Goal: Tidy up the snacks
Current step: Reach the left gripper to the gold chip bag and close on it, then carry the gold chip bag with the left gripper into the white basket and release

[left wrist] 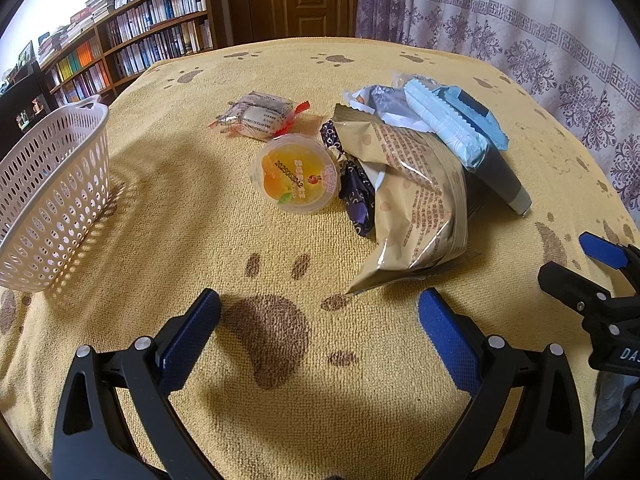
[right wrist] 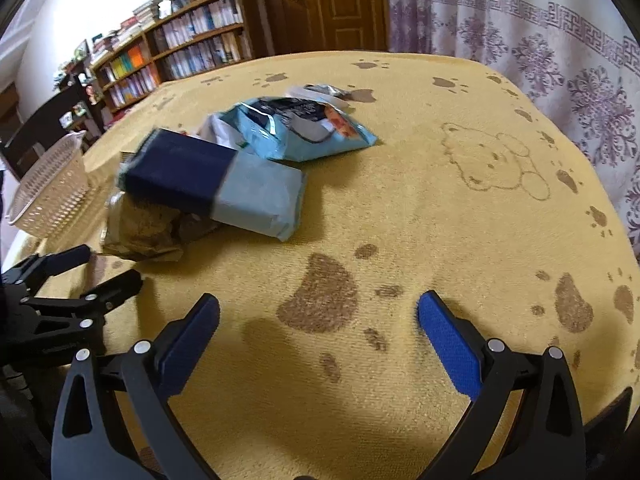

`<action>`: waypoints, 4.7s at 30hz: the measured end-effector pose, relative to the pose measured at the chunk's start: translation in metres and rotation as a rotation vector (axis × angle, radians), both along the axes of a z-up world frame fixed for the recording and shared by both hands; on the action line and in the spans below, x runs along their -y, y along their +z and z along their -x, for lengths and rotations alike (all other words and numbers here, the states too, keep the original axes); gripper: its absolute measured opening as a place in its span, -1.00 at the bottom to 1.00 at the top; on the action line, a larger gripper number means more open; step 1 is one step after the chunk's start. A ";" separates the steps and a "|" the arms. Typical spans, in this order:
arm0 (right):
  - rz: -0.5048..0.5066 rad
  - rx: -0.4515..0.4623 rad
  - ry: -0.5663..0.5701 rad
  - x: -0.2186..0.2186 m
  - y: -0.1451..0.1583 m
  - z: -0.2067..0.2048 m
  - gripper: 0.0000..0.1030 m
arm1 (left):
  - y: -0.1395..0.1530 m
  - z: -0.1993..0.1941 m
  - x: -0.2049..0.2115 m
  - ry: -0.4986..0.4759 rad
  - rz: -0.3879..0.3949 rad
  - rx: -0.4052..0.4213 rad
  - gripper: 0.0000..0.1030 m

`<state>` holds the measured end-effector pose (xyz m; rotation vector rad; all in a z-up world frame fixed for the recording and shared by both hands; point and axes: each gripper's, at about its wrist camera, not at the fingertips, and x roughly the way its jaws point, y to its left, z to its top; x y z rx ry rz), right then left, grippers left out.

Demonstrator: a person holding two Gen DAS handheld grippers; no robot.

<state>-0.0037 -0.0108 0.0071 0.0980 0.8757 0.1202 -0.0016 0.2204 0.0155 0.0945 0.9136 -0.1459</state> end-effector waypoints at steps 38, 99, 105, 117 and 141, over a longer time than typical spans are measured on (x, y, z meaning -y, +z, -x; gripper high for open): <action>-0.486 -0.045 0.286 -0.023 0.028 -0.103 0.91 | 0.041 0.005 -0.014 -0.035 0.027 0.103 0.95; -0.546 0.002 0.375 -0.002 0.039 -0.092 0.91 | 0.038 -0.010 -0.004 -0.101 0.086 0.090 -0.20; -0.496 -0.056 0.386 -0.014 0.026 -0.095 0.91 | 0.054 0.008 -0.021 -0.097 0.086 0.127 -0.20; -0.228 -0.095 0.520 -0.032 0.014 -0.022 0.91 | 0.104 0.021 -0.071 0.027 0.071 0.266 -0.20; 0.096 0.001 0.433 -0.091 0.006 -0.004 0.91 | 0.109 -0.022 -0.221 0.456 0.043 0.279 0.32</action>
